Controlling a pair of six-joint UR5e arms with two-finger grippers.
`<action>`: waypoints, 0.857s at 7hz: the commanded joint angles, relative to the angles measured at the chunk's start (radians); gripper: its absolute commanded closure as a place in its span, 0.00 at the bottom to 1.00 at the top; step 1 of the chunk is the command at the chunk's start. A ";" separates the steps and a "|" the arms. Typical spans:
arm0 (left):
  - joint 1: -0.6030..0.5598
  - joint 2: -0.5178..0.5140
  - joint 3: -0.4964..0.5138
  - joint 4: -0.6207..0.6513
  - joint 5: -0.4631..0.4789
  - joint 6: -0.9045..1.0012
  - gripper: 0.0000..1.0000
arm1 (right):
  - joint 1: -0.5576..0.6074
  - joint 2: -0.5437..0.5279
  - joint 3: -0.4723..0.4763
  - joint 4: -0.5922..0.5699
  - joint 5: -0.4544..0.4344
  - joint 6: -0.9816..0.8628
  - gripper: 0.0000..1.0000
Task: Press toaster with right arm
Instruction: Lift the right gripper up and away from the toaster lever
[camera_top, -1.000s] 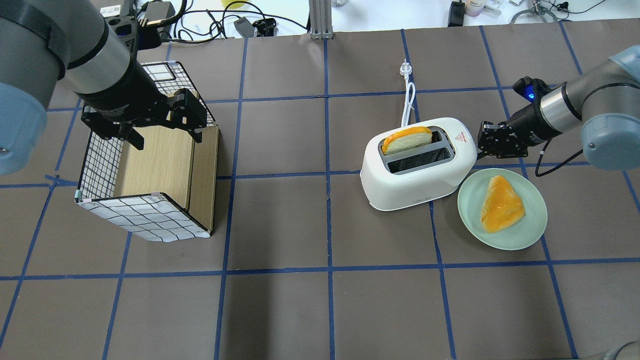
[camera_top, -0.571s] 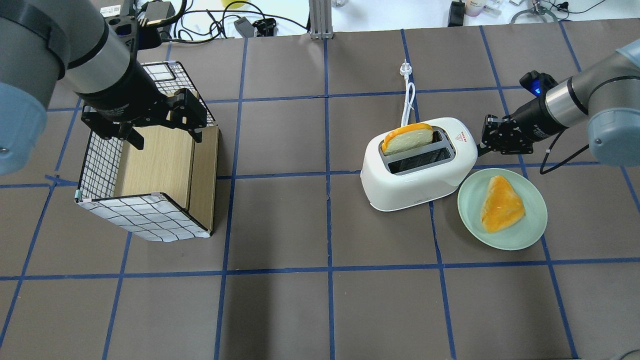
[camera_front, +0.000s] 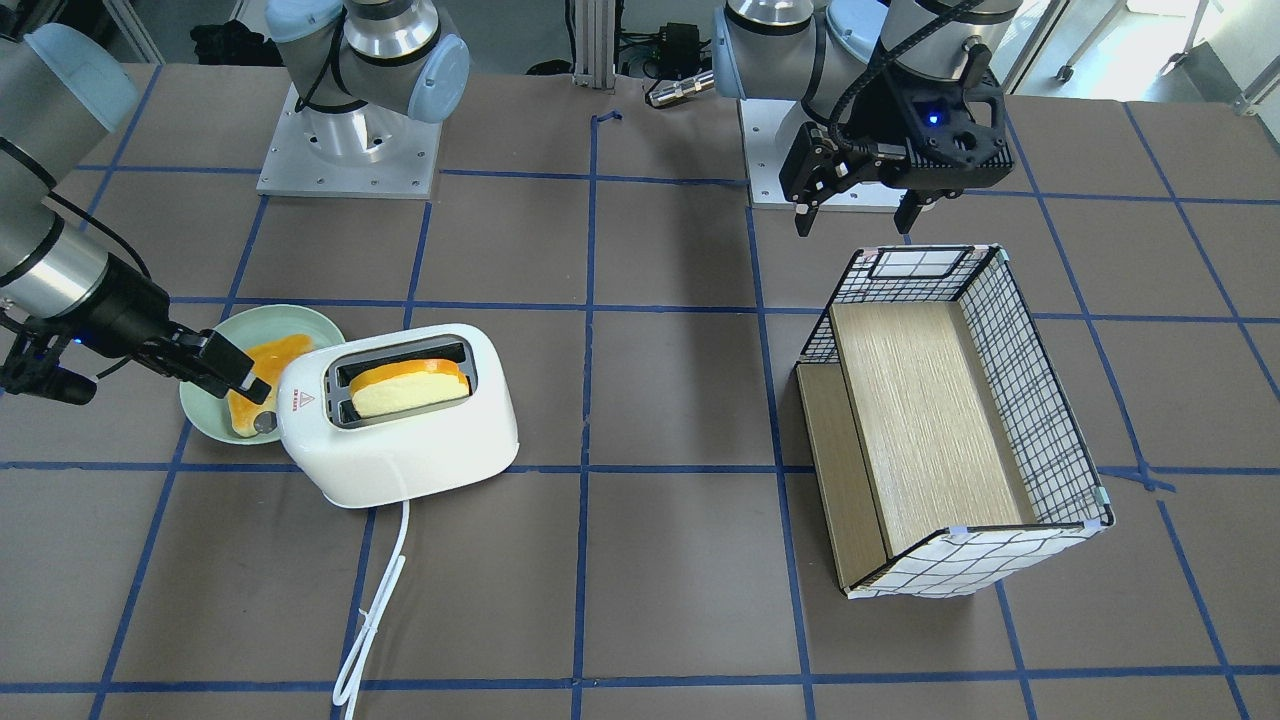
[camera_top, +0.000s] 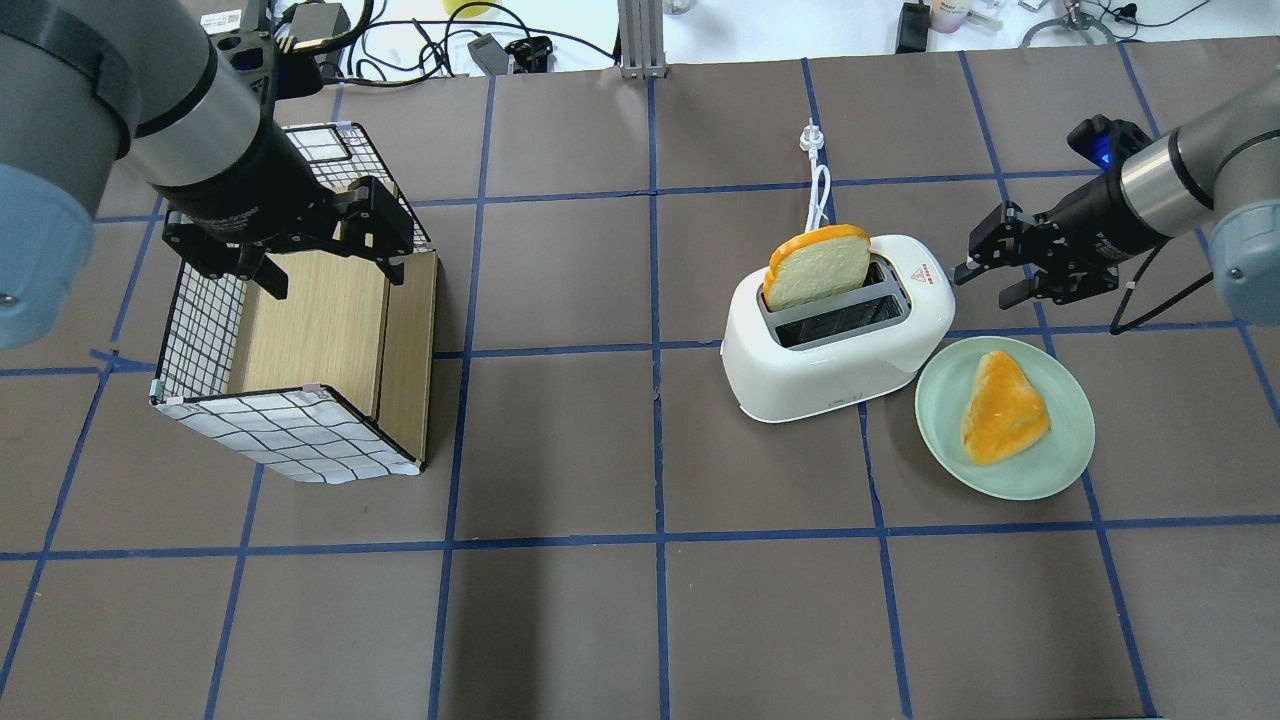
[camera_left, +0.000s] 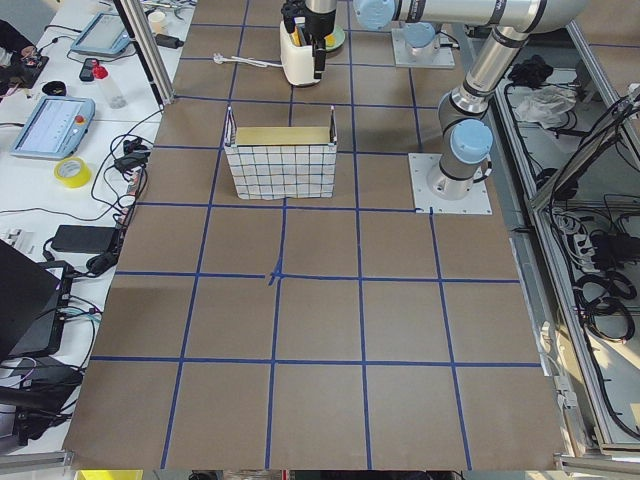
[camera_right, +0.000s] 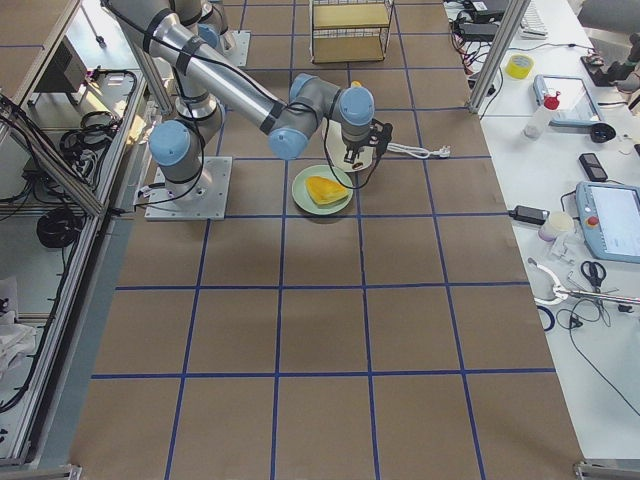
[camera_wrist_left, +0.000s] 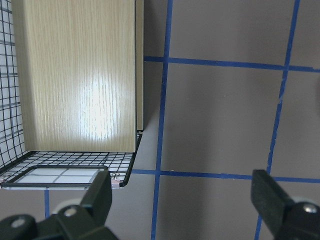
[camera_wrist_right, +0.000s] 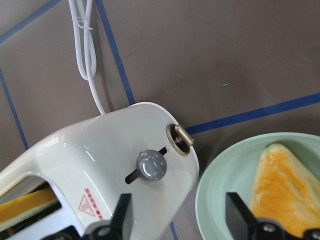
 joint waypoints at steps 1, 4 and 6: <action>0.000 0.000 0.001 0.000 0.000 0.000 0.00 | 0.004 -0.041 -0.096 0.134 -0.100 -0.009 0.00; 0.000 0.000 -0.001 0.000 0.000 0.000 0.00 | 0.028 -0.093 -0.205 0.240 -0.256 0.003 0.00; 0.000 0.000 -0.001 0.000 0.000 0.000 0.00 | 0.149 -0.115 -0.224 0.238 -0.338 0.043 0.00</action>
